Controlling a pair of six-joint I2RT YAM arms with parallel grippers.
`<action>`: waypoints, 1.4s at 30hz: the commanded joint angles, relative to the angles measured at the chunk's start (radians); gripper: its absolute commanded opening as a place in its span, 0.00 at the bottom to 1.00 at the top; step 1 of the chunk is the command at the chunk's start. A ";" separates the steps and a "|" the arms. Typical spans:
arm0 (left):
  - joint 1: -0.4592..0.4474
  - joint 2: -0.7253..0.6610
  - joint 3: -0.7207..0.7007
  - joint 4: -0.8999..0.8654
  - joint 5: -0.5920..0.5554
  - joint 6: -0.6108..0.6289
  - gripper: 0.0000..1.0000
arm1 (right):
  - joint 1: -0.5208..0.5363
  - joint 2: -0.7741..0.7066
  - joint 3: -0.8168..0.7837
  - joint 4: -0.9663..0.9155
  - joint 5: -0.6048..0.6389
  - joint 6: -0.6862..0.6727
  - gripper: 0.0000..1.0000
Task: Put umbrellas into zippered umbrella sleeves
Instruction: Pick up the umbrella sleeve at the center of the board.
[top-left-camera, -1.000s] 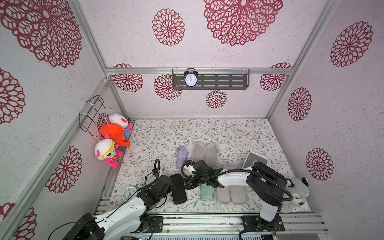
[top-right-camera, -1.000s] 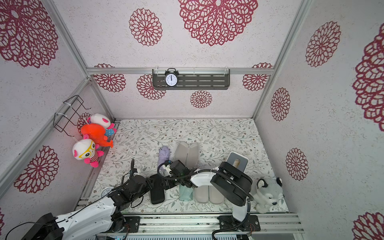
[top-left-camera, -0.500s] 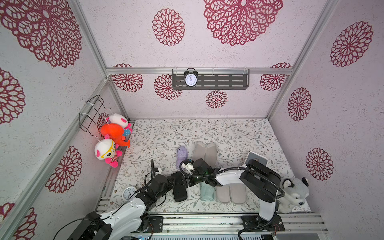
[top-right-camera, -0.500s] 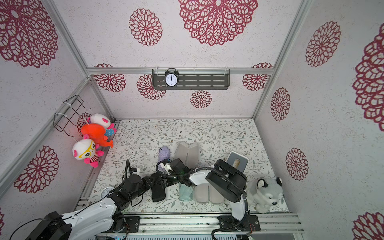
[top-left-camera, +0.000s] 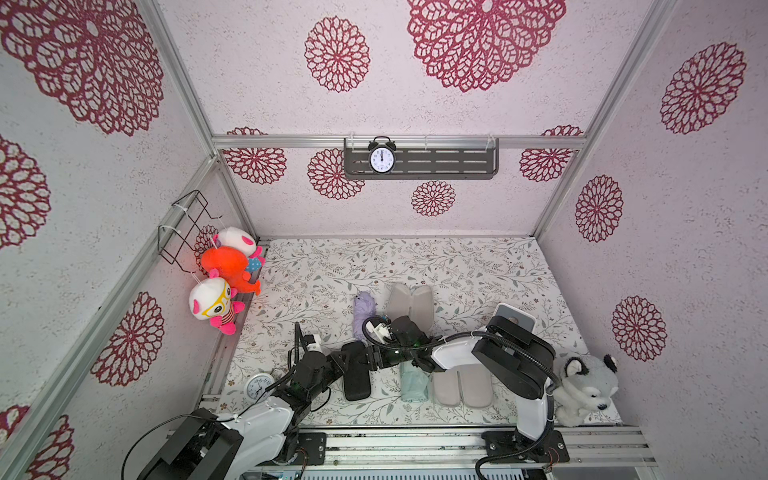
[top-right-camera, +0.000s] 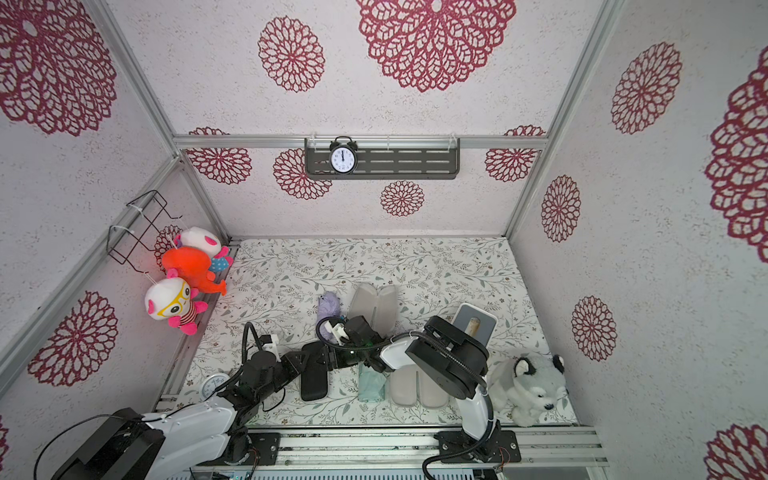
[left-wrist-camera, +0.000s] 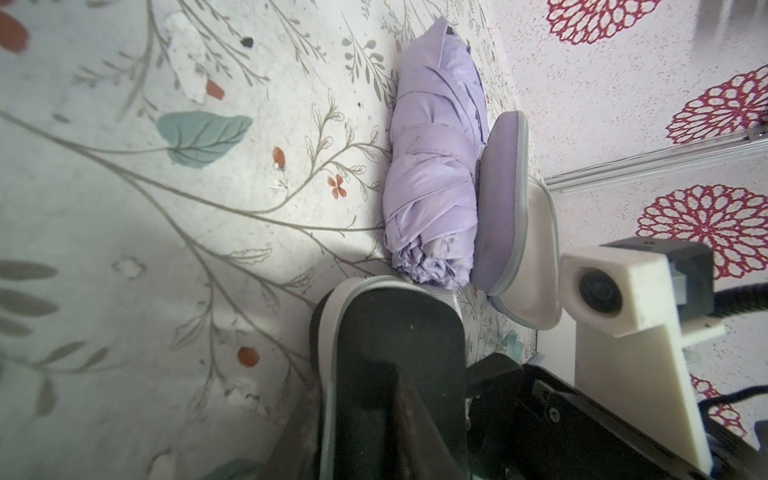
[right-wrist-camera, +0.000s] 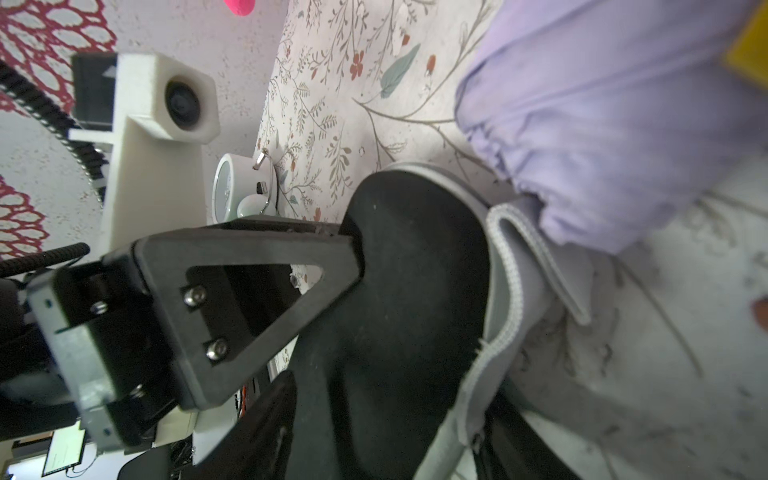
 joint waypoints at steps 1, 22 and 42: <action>-0.034 -0.090 -0.041 -0.022 0.216 0.015 0.00 | 0.054 0.037 0.031 0.115 -0.095 0.014 0.68; -0.052 0.181 0.063 -0.159 0.103 0.038 0.38 | 0.072 0.000 0.080 0.120 -0.038 -0.029 0.41; -0.051 0.213 0.059 -0.144 0.120 0.035 0.85 | 0.064 0.106 0.099 0.218 -0.033 0.077 0.37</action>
